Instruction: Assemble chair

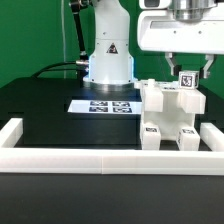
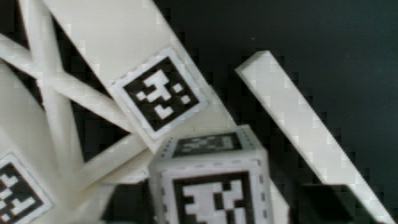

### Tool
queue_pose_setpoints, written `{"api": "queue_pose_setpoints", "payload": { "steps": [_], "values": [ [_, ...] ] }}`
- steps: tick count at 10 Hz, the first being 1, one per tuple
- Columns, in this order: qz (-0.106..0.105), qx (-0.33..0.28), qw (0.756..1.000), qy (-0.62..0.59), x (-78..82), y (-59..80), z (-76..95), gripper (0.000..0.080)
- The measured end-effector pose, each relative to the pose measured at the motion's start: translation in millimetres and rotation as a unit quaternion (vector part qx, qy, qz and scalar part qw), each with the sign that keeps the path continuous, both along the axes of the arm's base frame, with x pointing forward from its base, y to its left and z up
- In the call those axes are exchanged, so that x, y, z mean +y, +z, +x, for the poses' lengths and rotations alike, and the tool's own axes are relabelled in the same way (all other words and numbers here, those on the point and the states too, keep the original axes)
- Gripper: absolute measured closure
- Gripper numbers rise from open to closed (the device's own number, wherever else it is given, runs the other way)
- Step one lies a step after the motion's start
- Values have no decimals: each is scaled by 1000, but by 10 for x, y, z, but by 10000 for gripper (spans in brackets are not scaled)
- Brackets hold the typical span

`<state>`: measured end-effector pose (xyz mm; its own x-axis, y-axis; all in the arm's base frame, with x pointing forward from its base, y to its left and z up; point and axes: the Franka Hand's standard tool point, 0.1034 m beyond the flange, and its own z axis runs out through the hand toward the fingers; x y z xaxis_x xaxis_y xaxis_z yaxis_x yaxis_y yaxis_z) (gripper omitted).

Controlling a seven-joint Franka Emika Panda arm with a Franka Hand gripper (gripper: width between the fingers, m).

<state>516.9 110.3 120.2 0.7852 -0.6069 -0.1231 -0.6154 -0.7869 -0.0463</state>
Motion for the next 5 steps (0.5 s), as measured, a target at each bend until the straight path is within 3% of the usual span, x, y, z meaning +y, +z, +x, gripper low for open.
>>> {"api": "queue_pose_setpoints", "payload": {
  "steps": [1,5],
  "values": [
    [0,0,1000,0,0,0,1,515],
    [-2,5,999,-46,3,1,1,514]
  ]
}}
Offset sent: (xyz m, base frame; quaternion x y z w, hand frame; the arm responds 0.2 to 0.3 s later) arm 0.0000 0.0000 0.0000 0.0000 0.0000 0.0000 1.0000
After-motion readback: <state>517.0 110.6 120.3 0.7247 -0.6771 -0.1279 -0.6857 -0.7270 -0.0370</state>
